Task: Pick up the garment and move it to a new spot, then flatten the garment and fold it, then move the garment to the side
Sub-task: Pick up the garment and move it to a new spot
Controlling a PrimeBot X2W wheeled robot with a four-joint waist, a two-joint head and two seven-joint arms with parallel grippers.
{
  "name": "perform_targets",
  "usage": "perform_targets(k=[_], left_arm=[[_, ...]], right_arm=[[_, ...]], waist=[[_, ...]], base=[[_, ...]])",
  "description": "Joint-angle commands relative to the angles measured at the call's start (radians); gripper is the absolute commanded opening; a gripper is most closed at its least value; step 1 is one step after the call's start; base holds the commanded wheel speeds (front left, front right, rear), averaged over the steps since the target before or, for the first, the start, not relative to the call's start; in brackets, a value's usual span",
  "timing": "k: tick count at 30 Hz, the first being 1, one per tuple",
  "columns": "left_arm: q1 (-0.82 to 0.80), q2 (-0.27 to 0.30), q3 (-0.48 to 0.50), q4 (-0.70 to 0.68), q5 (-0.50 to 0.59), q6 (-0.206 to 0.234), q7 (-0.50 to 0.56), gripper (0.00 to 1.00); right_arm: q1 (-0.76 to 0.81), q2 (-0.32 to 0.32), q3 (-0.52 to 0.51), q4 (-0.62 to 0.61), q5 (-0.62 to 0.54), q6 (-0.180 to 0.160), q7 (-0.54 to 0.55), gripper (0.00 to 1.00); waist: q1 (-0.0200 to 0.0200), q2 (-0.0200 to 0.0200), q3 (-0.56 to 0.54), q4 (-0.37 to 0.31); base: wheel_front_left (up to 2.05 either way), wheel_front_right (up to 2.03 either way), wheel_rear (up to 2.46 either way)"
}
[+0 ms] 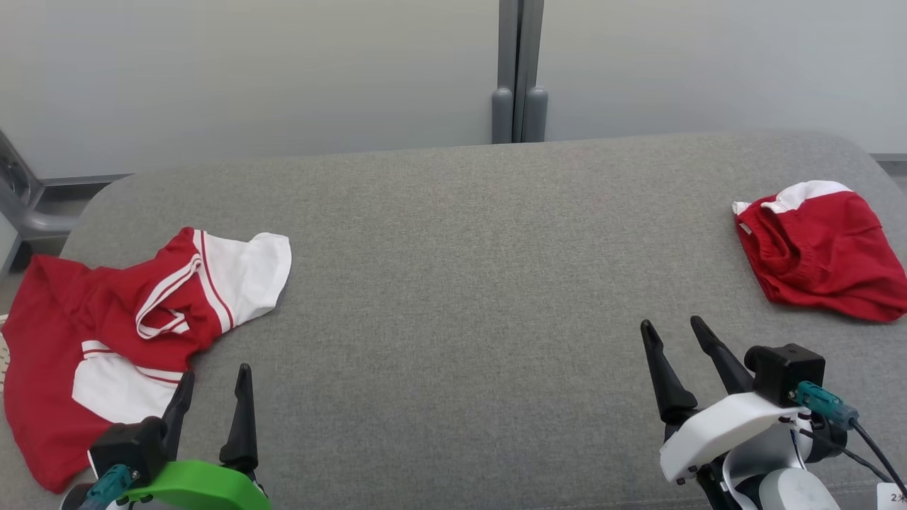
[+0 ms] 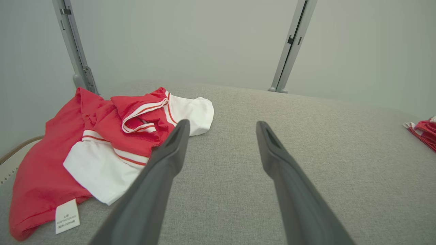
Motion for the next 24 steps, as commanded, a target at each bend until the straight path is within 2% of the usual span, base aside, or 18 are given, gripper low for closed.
perform_targets(k=[1,6,10,17,24], left_arm=[[-0.002,0.006,-0.001,0.001,-0.002,-0.002,0.001,1.0],[-0.012,0.011,-0.002,-0.001,-0.001,-0.003,0.006,1.0],[-0.012,0.019,0.003,-0.009,-0.006,-0.002,0.008,1.0],[0.016,0.04,0.018,-0.043,-0.006,0.02,0.015,1.0],[0.044,0.055,0.028,-0.094,-0.005,0.053,0.023,1.0]], right_arm=[[0.008,-0.001,0.0,0.001,0.008,-0.001,-0.002,1.0],[0.026,-0.001,0.001,0.001,0.006,-0.001,0.001,1.0],[0.04,-0.002,-0.007,-0.018,-0.005,-0.001,0.009,1.0],[0.059,-0.002,-0.021,-0.041,0.008,-0.001,0.01,1.0],[0.057,-0.001,-0.015,-0.056,0.016,-0.001,0.013,1.0]], waist=[[0.0001,0.0,-0.003,0.006],[0.0001,0.0,-0.013,0.064],[0.0001,0.0,-0.019,0.137],[0.0001,0.0,-0.018,0.293],[0.0001,0.0,-0.012,0.417]], base=[[0.0,0.0,0.0],[0.0,0.0,0.0],[0.0,0.0,0.0],[0.0,0.0,0.0],[0.0,0.0,0.0]])
